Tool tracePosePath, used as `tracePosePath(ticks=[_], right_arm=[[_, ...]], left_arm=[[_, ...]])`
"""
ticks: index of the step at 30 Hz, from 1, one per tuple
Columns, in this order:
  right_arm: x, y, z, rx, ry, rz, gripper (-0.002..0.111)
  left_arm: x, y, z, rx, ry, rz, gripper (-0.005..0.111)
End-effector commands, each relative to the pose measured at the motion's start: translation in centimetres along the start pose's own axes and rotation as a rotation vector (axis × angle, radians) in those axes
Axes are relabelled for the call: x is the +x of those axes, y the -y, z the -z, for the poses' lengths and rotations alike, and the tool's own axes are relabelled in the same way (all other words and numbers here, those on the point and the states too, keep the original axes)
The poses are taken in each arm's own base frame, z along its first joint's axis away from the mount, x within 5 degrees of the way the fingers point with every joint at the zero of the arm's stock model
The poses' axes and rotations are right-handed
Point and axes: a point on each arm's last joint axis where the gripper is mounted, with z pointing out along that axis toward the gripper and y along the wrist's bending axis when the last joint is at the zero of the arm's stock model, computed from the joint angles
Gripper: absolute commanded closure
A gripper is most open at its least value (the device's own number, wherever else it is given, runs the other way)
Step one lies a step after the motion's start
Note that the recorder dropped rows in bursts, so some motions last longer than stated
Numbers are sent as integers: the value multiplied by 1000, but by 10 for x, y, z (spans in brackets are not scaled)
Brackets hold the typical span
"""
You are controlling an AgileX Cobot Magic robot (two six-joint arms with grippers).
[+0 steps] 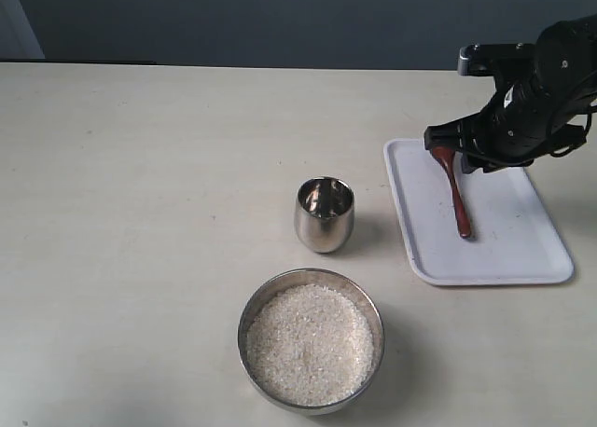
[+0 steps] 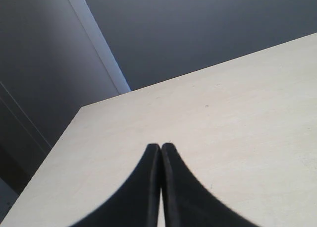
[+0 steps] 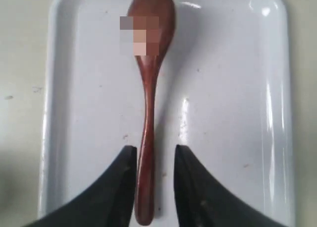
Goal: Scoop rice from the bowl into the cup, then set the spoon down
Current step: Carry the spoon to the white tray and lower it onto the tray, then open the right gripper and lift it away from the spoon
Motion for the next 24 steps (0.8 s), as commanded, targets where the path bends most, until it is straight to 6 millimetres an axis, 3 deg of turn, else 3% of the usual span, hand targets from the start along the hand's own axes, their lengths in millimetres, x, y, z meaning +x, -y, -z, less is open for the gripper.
tracePosePath(ticks=[1,10,15,17,18,20,24], right_arm=[[2,5,-7,5,-36,-17,81],[-2,5,0,0,0,-16,81],[-7,7,24,10,3,-18,81],[-13,7,47,-5,93,-24,86],[-20,7,77,-28,217,-35,99],[-23,8,104,-47,326,-40,109],[-21,23,150,-51,522,-71,109]], left_arm=[[-1,0,1,4,11,10,106],[-1,0,1,4,11,10,106],[-1,0,1,4,11,10,106],[-1,0,1,4,11,10,106],[-1,0,1,4,11,10,106],[-1,0,1,4,11,10,106],[-1,0,1,4,11,10,106]])
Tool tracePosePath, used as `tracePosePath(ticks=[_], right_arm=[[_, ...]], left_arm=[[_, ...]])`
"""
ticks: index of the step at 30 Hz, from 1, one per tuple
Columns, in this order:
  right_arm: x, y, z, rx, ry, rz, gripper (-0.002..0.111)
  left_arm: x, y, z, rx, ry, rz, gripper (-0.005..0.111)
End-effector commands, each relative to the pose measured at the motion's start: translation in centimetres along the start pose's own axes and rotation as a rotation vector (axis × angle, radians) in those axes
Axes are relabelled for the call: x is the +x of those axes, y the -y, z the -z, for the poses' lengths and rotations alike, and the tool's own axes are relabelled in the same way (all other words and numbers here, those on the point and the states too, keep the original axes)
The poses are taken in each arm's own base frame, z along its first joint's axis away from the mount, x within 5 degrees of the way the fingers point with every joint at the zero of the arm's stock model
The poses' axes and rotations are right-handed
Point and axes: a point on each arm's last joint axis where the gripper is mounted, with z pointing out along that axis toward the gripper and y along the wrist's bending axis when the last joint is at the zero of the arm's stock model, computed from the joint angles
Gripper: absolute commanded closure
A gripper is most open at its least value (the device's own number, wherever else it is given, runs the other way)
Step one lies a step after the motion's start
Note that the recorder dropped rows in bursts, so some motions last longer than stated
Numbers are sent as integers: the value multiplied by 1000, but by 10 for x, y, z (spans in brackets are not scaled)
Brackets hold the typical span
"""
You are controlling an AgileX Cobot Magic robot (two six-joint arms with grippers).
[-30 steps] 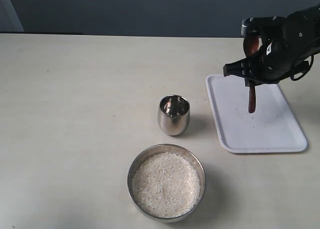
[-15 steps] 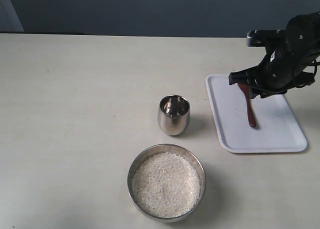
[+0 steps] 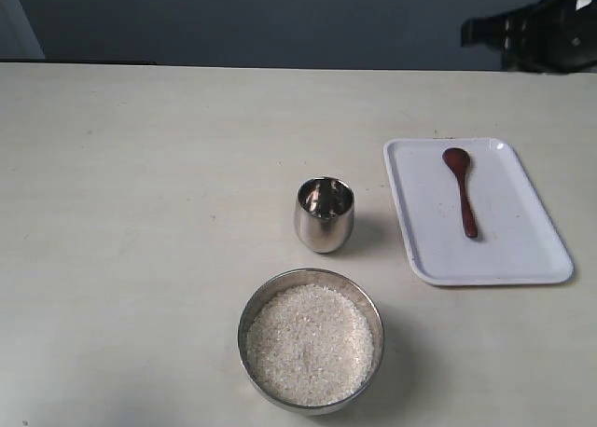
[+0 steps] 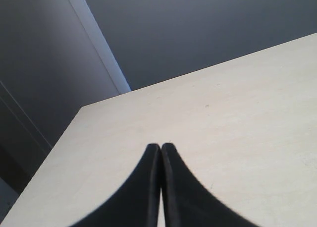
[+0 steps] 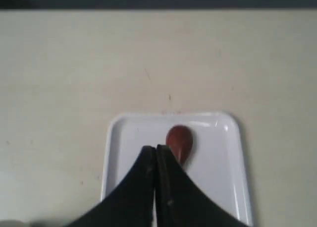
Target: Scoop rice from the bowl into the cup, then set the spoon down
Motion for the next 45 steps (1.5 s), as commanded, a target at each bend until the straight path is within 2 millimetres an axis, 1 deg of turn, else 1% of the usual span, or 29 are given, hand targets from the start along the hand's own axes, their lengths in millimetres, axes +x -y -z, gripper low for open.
tracePosePath(ticks=[1,3,5,8,12,19,21,23,26,27,28,31,32,35,38,41,45], right_arm=[[-6,14,30,-1,159,-40,109],[14,15,40,-30,252,-42,109],[37,16,58,-74,413,-39,109],[54,18,77,-99,527,-29,109],[56,19,91,-97,540,-31,109],[57,19,90,-94,530,-27,109],[55,18,92,-80,563,57,109],[64,23,95,-28,494,119,109],[92,44,99,75,368,70,109],[115,58,103,137,367,22,109],[124,61,103,150,377,12,109],[152,68,114,197,505,-17,109],[170,69,121,217,573,-22,109],[199,67,120,225,594,-29,109],[220,67,116,214,602,-67,109],[235,67,110,210,552,-121,109],[244,67,105,206,499,-127,109]], left_arm=[[-1,0,1,4,11,10,106],[-1,0,1,4,11,10,106],[-1,0,1,4,11,10,106],[-1,0,1,3,14,9,106],[-2,0,1,4,14,12,106],[-2,0,1,4,14,12,106],[-2,0,1,4,14,12,106],[-2,0,1,4,14,12,106],[-2,0,1,4,14,12,106],[-2,0,1,4,14,12,106],[-2,0,1,4,14,12,106],[-2,0,1,4,14,12,106],[-2,0,1,4,14,12,106],[-2,0,1,4,14,12,106],[-2,0,1,4,14,12,106],[-2,0,1,4,14,12,106],[-2,0,1,4,14,12,106]])
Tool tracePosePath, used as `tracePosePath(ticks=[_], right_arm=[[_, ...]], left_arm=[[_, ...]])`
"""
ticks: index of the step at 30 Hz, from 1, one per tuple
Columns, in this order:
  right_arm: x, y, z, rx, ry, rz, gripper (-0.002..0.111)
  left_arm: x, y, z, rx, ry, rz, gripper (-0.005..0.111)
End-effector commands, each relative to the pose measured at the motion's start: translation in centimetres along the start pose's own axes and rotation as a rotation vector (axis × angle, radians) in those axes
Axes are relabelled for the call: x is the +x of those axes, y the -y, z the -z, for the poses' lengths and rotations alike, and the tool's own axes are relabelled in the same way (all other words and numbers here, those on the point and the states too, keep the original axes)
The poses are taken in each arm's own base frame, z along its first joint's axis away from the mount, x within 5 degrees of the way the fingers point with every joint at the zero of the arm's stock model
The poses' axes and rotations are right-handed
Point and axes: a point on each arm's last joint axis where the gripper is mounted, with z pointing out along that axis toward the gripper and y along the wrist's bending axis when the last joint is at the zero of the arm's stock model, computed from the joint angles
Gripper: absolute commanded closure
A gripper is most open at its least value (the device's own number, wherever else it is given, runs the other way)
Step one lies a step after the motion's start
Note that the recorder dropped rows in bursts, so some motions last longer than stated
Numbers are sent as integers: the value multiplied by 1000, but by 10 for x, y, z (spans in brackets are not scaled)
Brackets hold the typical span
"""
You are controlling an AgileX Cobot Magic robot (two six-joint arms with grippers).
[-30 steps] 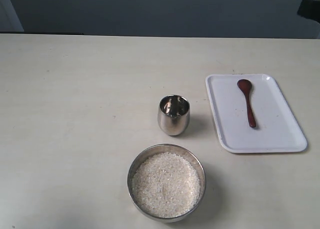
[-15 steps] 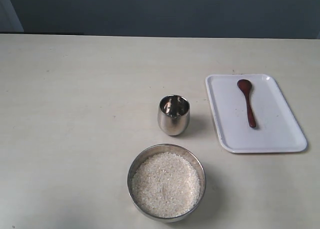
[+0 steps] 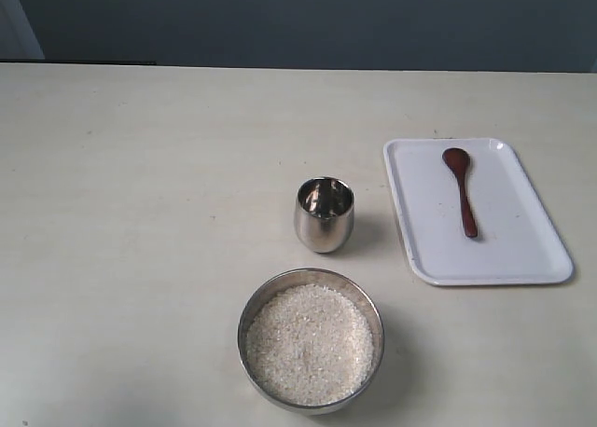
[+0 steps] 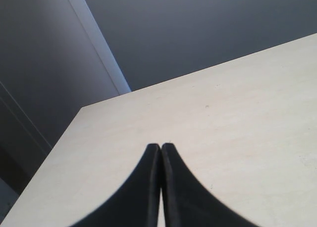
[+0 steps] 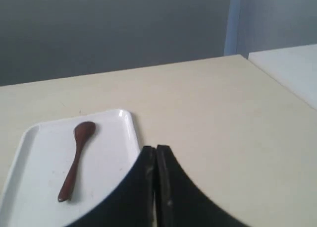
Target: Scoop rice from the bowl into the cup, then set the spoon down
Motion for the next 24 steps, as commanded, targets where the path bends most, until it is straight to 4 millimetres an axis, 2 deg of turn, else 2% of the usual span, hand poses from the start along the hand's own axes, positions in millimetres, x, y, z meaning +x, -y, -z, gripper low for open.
tracePosePath(ticks=[1,7,17,24], right_arm=[[9,0,2,-12,-29,-7,109],[12,-4,7,-76,20,6,109],[15,1,12,-15,15,-26,109],[17,-1,16,-39,19,34,109]], left_arm=[[-2,0,1,4,14,12,106],[-2,0,1,4,14,12,106],[-1,0,0,4,7,12,106],[-1,0,0,4,7,12,106]])
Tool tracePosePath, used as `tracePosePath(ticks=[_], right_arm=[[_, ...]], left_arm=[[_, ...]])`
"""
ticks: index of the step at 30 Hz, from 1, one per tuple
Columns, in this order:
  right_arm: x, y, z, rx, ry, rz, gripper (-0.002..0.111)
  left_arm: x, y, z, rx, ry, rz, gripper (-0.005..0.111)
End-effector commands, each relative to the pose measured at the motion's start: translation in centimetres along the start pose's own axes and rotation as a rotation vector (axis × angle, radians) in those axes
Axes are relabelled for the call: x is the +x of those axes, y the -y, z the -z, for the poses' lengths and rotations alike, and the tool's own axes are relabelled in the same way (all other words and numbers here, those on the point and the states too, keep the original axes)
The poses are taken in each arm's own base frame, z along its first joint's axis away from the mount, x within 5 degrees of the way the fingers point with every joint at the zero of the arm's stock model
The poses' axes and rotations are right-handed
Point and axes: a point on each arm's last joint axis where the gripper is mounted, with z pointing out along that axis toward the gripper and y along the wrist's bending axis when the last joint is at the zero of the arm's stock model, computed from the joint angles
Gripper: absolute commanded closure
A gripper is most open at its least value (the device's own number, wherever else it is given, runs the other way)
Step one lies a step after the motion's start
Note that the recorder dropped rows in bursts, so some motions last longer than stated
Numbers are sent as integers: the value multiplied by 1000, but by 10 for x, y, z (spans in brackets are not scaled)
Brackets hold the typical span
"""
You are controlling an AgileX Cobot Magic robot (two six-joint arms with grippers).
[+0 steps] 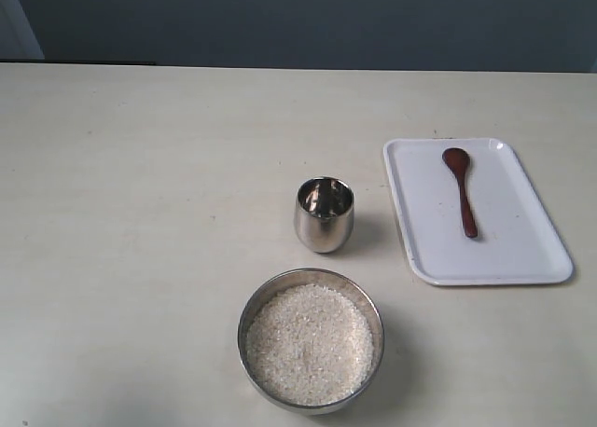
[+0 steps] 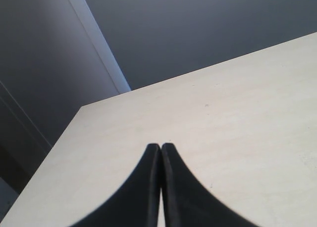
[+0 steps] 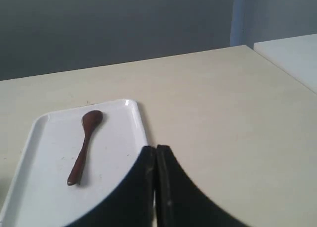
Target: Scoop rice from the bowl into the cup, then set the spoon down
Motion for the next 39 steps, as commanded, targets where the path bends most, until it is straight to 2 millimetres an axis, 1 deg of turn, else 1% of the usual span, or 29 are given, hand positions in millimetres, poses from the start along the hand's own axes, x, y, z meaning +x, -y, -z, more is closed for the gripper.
tracePosePath(ticks=[1,7,13,16,39], right_arm=[[1,-1,2,-14,12,68,109],[4,-1,4,-11,-3,80,109],[2,5,7,109,40,-2,109],[2,6,8,137,49,-21,109],[3,6,8,131,42,-49,109]], left_arm=[[-1,0,1,4,9,12,106],[-1,0,1,4,9,12,106],[-1,0,1,4,9,12,106],[-1,0,1,4,9,12,106],[-2,0,1,4,14,12,106]])
